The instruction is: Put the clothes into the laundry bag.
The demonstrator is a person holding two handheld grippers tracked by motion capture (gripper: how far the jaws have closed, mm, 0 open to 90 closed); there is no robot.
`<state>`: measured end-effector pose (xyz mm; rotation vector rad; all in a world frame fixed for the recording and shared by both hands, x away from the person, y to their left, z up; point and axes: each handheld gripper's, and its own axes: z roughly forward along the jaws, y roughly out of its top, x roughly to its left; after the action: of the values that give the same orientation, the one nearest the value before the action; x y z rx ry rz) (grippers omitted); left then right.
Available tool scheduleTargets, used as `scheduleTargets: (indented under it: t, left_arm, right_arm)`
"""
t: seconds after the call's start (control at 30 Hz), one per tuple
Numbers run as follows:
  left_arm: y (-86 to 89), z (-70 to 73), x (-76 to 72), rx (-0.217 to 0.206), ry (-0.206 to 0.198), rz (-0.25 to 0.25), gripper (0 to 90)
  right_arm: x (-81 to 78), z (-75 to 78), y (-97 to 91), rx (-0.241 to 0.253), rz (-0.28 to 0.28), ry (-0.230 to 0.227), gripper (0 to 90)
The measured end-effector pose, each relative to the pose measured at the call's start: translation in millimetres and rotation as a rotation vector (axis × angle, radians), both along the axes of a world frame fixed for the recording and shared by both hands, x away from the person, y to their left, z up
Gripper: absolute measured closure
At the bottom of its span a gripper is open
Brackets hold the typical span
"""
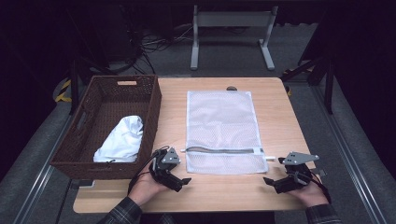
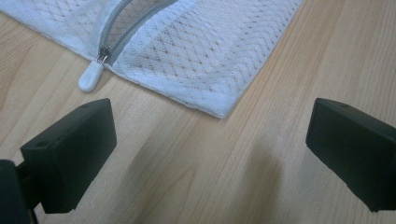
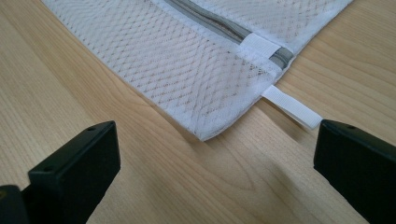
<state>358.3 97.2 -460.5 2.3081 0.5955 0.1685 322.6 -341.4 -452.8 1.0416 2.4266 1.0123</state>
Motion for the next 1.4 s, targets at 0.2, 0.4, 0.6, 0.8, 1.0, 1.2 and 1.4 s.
scheduleTargets:
  t: [0.2, 0.4, 0.6, 0.8, 1.0, 1.2, 1.4]
  left_arm:
    - [-0.1, 1.3, 1.7, 0.0, 0.0, 0.001, 3.2]
    - [-1.4, 3.1, 2.4, -0.01, 0.013, -0.01, 4.4]
    - [-7.2, 4.9, 6.9, -0.024, 0.022, -0.004, 6.3]
    - [-15.0, 5.6, 11.0, -0.015, 0.023, -0.004, 10.9]
    - [-19.2, 7.8, 17.1, -0.005, 0.026, 0.016, 17.5]
    - [-21.8, 13.5, 25.2, -0.018, 0.03, 0.038, 28.6]
    - [-26.8, 20.2, 37.7, -0.029, 0.023, 0.057, 43.3]
  right_arm:
    - [0.5, 0.8, 0.5, 0.009, -0.001, 0.002, 1.4]
    - [1.3, 4.4, 3.7, 0.014, -0.008, 0.002, 3.3]
    - [7.6, 9.4, 11.2, 0.005, -0.015, -0.006, 7.3]
    - [17.2, 15.6, 18.8, 0.026, -0.022, -0.015, 13.6]
    - [22.6, 18.7, 22.0, 0.023, -0.038, -0.011, 24.0]
    - [36.1, 22.0, 28.5, 0.025, -0.034, 0.001, 38.4]
    - [49.8, 26.1, 26.7, 0.035, -0.051, -0.001, 55.6]
